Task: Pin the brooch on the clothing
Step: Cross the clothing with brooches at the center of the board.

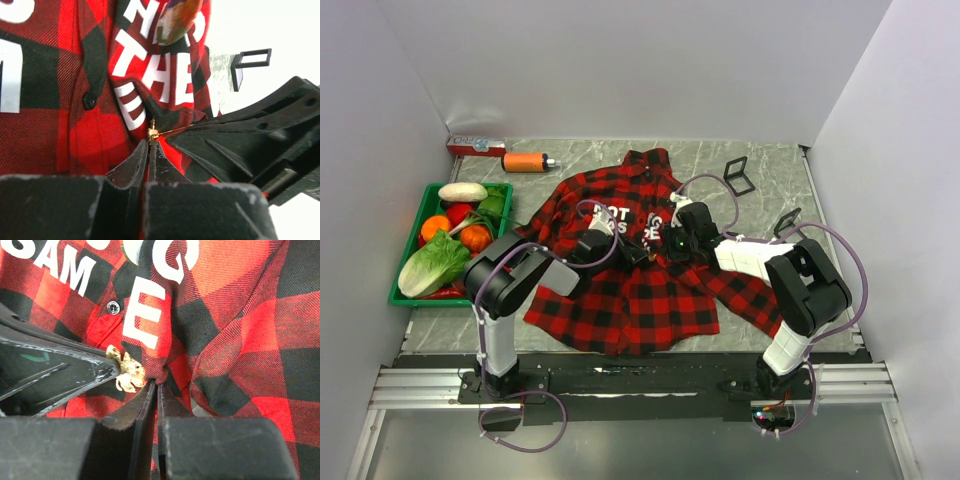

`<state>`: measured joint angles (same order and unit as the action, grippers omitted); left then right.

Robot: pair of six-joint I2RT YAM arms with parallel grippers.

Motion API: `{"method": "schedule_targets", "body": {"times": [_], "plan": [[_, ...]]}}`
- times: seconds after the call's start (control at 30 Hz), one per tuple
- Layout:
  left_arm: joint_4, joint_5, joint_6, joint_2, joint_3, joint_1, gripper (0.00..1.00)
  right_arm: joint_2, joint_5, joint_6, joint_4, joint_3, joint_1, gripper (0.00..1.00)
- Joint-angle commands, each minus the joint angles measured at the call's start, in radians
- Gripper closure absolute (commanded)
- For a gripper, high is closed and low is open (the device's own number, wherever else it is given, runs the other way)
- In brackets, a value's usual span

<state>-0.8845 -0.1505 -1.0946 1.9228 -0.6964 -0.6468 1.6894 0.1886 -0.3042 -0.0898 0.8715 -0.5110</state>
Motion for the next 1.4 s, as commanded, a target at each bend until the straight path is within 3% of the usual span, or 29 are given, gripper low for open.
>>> {"method": "schedule_targets", "body": {"times": [0.0,0.33,0.43,0.47,0.63,0.7,0.8,1.0,1.23,1.37], "plan": [[0.015,0.06,0.062,-0.097,-0.043,-0.016,0.99,0.0,-0.008,0.011,-0.036,0.006,-0.009,0.9],[0.061,0.058,0.098,-0.12,-0.081,-0.03,0.99,-0.005,-0.012,0.008,-0.039,0.0,-0.015,0.92],[0.044,0.063,0.088,-0.125,-0.063,-0.03,0.99,-0.022,-0.006,0.005,-0.021,-0.003,-0.014,0.87],[0.044,0.063,0.09,-0.123,-0.058,-0.03,0.99,-0.045,-0.002,0.002,-0.021,-0.008,-0.015,0.84],[0.032,0.066,0.094,-0.111,-0.04,-0.028,0.99,-0.183,-0.008,-0.01,0.012,-0.075,-0.003,0.49],[0.033,0.071,0.099,-0.108,-0.038,-0.027,0.99,-0.269,-0.005,-0.018,0.028,-0.1,0.012,0.4],[0.03,0.063,0.108,-0.099,-0.04,-0.025,0.99,-0.368,0.006,-0.027,0.058,-0.14,0.061,0.35],[-0.004,0.035,0.117,-0.068,-0.043,-0.022,0.99,-0.448,0.046,-0.036,0.053,-0.195,0.158,0.33],[-0.027,0.022,0.117,-0.033,-0.034,-0.011,0.99,-0.331,0.081,-0.044,-0.011,-0.186,0.186,0.35],[-0.057,0.005,0.114,-0.015,-0.02,-0.001,0.99,-0.243,0.075,-0.032,-0.027,-0.152,0.189,0.44]]}}
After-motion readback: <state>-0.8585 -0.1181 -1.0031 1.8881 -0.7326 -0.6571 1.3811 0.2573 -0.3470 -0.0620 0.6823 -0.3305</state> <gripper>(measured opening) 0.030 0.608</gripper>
